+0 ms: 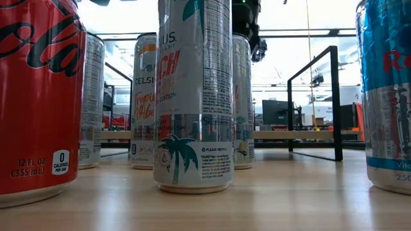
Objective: Place canned beverage on shelf
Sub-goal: Put the top left blue soda can on the shelf
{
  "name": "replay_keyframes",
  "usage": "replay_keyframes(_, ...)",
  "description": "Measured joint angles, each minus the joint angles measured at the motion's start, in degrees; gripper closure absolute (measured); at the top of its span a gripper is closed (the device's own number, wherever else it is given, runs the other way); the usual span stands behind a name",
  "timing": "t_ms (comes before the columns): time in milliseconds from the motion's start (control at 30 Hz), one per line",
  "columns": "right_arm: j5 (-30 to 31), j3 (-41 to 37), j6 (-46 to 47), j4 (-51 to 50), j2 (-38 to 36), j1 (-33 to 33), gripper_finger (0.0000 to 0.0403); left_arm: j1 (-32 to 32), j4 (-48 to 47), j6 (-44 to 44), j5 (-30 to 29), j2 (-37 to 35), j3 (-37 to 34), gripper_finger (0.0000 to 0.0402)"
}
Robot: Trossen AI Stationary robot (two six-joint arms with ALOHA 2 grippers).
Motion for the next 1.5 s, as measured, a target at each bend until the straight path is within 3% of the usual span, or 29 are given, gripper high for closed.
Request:
replay_keyframes(767, -0.8, -8.1, 0.6, 2.1, 0.0, 0.4, 0.0174, 0.0, 0.0, 0.0, 0.0, 0.0, 0.0, 0.0402)
replay_keyframes(1033, -0.7, -8.6, 1.1, 2.7, 0.0, 0.4, 0.0093, 0.0, 0.0, 0.0, 0.0, 0.0, 0.0, 0.0402)
replay_keyframes(1500, 1.1, 1.7, 3.6, 0.1, -0.3, 0.6, 0.0115, 0.0, 0.0, 0.0, 0.0, 0.0, 0.0, 0.0402)
